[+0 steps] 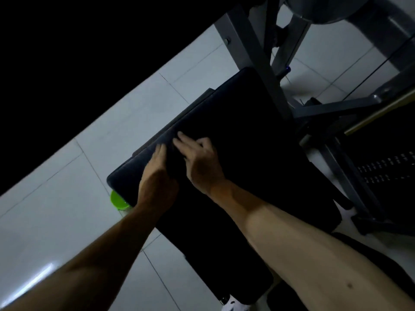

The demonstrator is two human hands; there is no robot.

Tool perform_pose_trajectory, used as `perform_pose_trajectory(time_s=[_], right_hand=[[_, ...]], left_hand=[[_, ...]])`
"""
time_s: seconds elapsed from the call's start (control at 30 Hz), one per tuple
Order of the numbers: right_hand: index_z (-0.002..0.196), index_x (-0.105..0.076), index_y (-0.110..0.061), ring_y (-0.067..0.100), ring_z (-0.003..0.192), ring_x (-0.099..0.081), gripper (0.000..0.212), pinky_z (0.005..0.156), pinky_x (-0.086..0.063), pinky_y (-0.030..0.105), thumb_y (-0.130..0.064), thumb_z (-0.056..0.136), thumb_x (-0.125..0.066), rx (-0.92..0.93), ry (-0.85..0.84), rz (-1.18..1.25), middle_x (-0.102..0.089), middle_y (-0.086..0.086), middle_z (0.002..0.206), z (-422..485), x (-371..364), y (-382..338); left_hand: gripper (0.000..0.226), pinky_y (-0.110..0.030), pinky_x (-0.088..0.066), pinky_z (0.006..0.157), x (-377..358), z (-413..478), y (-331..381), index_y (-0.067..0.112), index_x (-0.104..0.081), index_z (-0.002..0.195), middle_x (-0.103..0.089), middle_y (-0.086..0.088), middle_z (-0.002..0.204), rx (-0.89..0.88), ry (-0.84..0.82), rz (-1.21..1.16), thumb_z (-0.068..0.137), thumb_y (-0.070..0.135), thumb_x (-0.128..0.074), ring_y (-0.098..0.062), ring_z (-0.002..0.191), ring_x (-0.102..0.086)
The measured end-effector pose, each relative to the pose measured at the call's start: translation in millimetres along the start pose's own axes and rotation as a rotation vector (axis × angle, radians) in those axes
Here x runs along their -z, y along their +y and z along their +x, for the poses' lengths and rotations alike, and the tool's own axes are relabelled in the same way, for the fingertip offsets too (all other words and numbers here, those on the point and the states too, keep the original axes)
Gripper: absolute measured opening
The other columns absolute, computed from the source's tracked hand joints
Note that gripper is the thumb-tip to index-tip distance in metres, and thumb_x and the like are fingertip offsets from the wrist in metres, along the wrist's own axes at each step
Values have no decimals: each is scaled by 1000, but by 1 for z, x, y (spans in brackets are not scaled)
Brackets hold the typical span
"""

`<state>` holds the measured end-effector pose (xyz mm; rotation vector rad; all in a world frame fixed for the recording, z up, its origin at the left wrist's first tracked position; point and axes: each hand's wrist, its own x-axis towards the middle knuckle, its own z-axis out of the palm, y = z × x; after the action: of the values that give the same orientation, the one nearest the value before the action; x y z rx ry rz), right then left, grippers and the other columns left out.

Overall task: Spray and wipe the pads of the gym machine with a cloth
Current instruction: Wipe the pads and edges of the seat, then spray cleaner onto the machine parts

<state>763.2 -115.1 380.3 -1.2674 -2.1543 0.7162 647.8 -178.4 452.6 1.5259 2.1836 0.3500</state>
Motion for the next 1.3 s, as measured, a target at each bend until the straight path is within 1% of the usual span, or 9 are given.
perform_pose_trajectory(time_s=[0.13, 0.2, 0.43, 0.57, 0.7, 0.8, 0.97, 1.1, 1.3], right_hand=[[140, -65, -20, 31, 124, -58, 55, 113, -39, 31, -2, 89, -59, -62, -371, 118, -58, -2, 149, -22, 8, -40], [128, -73, -14, 17, 121, -64, 40, 107, -38, 14, -4, 91, -64, -271, -269, 354, -70, 3, 132, -35, 31, -75], [113, -73, -27, 14, 99, -73, 32, 95, -59, 35, -5, 90, -69, -756, 124, 694, -76, -3, 105, -98, 126, -180], [109, -68, -25, 6, 92, -71, 26, 77, -55, 15, -7, 90, -74, -693, 328, 665, -73, -5, 102, -110, 191, -263], [100, -65, -25, -4, 86, -67, 30, 77, -50, 12, -3, 85, -78, -465, 370, 544, -72, -6, 97, -112, 240, -359], [92, -62, -29, -2, 83, -67, 28, 75, -51, 13, -10, 83, -80, -372, 384, 435, -71, -10, 91, -106, 266, -411], [95, -70, -23, -14, 78, -62, 17, 70, -45, 5, -11, 87, -77, -277, 384, 372, -69, -16, 85, -101, 292, -461], [102, -78, -24, 10, 91, -75, 19, 89, -61, 35, -10, 90, -72, -264, 288, 494, -79, -3, 95, -86, 303, -473], [95, -76, -24, 17, 79, -71, 18, 78, -60, 34, -8, 95, -68, -428, 460, 578, -77, 4, 90, -32, 338, -436]], left_hand=[[38, -37, -54, 98, 28, -50, -12, 17, -73, 121, -74, 4, 107, 305, -62, -400, 94, -5, -60, -20, 98, -70], [20, -37, -54, 82, 57, -73, -1, 15, -73, 108, -72, 0, 89, 503, -102, -681, 102, 7, -56, -18, 77, -66], [51, -54, -53, 100, 162, -148, 32, 16, -71, 115, -79, -7, 100, 681, -418, -1041, 102, 59, -48, -29, 105, -71], [71, -57, -55, 96, 222, -197, 47, 5, -62, 125, -70, -20, 118, 710, -578, -1255, 97, 69, -48, -36, 106, -68], [92, -62, -57, 88, 293, -223, 62, 0, -50, 136, -65, -27, 122, 630, -568, -1478, 88, 79, -50, -46, 104, -70], [80, -55, -59, 83, 350, -230, 78, 5, -63, 118, -69, -17, 89, 507, -536, -1524, 92, 78, -42, -32, 83, -72], [64, -42, -58, 77, 408, -231, 99, 11, -72, 112, -73, -17, 107, 313, -467, -1441, 98, 67, -44, -32, 96, -69], [43, -44, -58, 91, 410, -207, 105, 9, -64, 125, -69, -23, 118, 180, -294, -1461, 99, 44, -61, -34, 100, -72], [31, -38, -60, 72, 433, -182, 132, 12, -75, 105, -79, -9, 89, 118, -260, -1378, 98, 40, -65, -26, 84, -77]])
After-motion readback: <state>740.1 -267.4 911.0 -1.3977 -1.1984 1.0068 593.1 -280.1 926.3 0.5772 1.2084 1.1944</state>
